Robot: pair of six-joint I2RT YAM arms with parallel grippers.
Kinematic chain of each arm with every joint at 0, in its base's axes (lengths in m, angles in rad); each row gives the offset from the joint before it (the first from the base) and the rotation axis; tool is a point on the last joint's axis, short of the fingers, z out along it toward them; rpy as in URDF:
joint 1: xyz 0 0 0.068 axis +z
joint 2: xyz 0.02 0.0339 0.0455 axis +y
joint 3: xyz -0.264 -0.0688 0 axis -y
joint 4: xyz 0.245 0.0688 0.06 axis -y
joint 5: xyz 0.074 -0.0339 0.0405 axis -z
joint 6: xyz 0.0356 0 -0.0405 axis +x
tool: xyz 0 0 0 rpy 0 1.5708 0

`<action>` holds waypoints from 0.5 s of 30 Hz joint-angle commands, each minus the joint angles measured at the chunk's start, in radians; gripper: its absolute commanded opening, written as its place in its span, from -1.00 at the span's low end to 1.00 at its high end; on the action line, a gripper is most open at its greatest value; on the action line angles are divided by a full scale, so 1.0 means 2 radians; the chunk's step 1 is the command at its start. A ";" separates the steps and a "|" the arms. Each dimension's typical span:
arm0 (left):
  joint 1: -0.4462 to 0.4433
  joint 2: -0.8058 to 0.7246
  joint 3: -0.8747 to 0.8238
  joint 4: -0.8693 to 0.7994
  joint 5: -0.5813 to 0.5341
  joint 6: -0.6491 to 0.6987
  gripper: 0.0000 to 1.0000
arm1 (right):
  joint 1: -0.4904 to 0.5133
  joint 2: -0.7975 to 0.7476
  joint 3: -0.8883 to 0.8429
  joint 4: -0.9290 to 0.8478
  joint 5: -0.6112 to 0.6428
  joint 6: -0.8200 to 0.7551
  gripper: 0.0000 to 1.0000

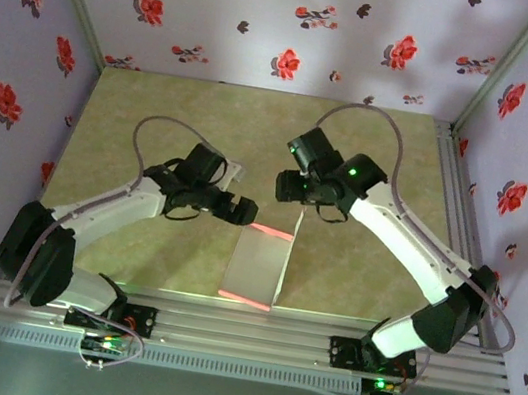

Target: Fold the paper box

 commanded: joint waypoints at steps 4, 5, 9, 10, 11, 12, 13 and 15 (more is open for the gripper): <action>0.019 0.011 0.023 -0.007 0.017 0.022 1.00 | 0.033 -0.030 -0.053 -0.036 0.045 0.099 0.29; 0.020 0.014 0.024 -0.006 0.018 0.023 1.00 | 0.037 -0.032 -0.060 -0.035 0.044 0.108 0.26; 0.022 0.020 0.025 0.000 0.022 0.022 0.99 | 0.050 -0.042 -0.092 -0.018 0.038 0.134 0.14; 0.023 0.020 0.025 0.002 0.022 0.024 1.00 | 0.052 -0.044 -0.101 -0.007 0.030 0.135 0.05; 0.023 0.021 0.026 0.002 0.023 0.025 1.00 | 0.051 -0.046 -0.108 0.003 0.023 0.138 -0.02; 0.023 0.022 0.027 0.003 0.023 0.026 0.99 | 0.052 -0.048 -0.116 0.016 0.014 0.138 -0.10; 0.025 0.023 0.027 0.003 0.022 0.027 1.00 | 0.052 -0.049 -0.121 0.029 0.007 0.138 -0.18; 0.028 0.024 0.029 0.002 0.025 0.027 1.00 | 0.052 -0.045 -0.122 0.042 0.001 0.134 -0.30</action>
